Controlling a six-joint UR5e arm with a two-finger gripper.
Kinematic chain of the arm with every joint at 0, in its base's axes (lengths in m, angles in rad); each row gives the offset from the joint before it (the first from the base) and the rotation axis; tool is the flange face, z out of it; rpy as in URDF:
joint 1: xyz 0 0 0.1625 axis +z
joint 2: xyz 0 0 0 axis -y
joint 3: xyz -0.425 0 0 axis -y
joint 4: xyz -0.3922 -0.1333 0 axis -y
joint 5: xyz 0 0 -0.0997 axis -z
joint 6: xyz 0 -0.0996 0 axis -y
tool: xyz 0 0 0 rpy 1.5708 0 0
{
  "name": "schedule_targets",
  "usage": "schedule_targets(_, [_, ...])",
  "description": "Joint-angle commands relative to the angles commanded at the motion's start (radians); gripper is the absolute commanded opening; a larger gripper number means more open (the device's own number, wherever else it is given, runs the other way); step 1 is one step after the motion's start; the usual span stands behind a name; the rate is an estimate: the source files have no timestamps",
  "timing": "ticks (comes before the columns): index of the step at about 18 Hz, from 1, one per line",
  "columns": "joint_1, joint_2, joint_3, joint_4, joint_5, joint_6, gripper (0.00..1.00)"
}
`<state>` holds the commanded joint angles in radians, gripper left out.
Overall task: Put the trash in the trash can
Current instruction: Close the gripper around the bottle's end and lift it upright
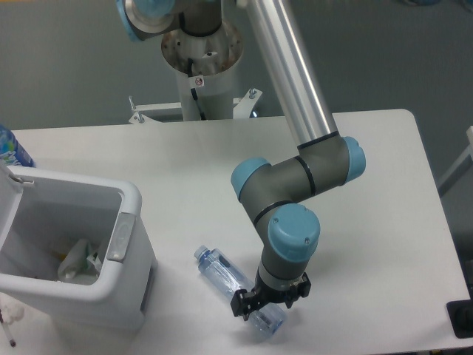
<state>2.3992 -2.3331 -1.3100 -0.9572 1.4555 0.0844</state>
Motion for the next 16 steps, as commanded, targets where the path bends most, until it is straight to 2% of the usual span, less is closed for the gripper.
schedule_targets(2, [-0.002,-0.012,0.005,-0.029,0.016,0.0,0.99])
schedule_targets(4, [-0.003,-0.014,0.017,-0.057,0.014,0.002,0.81])
schedule_targets(9, [-0.014,-0.015,0.032,-0.058,0.009,0.002,0.54])
schedule_targets(12, [-0.015,-0.005,0.04,-0.055,0.005,0.005,0.52])
schedule_targets(16, [-0.015,0.044,0.055,-0.043,-0.024,0.015,0.52])
